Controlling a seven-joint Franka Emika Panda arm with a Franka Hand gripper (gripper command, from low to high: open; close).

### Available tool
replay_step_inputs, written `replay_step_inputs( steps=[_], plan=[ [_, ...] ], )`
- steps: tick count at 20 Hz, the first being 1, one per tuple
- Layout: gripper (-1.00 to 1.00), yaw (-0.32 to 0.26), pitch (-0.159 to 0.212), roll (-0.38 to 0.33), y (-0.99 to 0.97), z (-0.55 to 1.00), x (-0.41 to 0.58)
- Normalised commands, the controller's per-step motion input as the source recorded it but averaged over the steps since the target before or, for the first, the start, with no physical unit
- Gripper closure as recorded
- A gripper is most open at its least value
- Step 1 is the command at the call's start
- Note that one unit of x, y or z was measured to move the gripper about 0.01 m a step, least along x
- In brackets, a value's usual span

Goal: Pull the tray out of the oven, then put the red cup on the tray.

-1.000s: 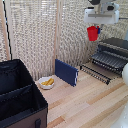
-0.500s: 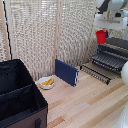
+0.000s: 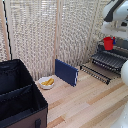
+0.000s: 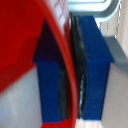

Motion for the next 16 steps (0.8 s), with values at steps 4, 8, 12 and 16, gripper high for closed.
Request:
replay_step_inputs(
  steps=[4,8,12,16],
  plan=[
    [1.0,-0.117,0.055,0.014,-0.21,-0.33,0.173],
    [1.0,-0.042,0.009,0.009,-0.24,-0.22,0.294],
    [1.0,0.0,0.0,0.0,-0.14,-0.18,0.284],
    [-1.0,-0.011,0.007,-0.001,-0.02,-0.02,0.159]
  ],
)
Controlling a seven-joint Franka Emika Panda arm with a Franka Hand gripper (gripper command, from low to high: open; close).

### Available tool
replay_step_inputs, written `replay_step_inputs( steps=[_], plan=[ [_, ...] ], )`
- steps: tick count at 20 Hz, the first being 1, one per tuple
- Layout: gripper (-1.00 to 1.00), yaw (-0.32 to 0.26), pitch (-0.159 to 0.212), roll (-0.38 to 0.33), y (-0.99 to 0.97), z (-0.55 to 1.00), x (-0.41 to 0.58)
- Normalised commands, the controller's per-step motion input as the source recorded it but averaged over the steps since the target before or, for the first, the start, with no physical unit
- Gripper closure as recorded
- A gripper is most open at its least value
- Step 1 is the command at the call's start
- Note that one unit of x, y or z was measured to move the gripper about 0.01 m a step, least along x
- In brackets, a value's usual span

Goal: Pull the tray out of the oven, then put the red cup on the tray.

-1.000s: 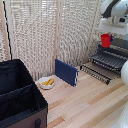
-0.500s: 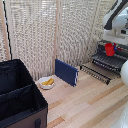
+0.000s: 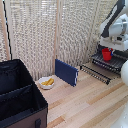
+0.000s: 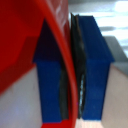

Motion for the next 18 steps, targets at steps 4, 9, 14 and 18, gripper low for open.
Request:
replay_step_inputs(
  steps=[4,9,14,18],
  plan=[
    [-1.0,-0.03,0.036,-0.024,0.09,0.11,0.119],
    [-1.0,-0.055,0.053,-0.006,0.06,0.71,0.141],
    [-1.0,-0.035,0.021,0.0,0.04,0.94,0.122],
    [-1.0,-0.065,0.041,0.0,0.09,0.87,0.246]
  ],
)
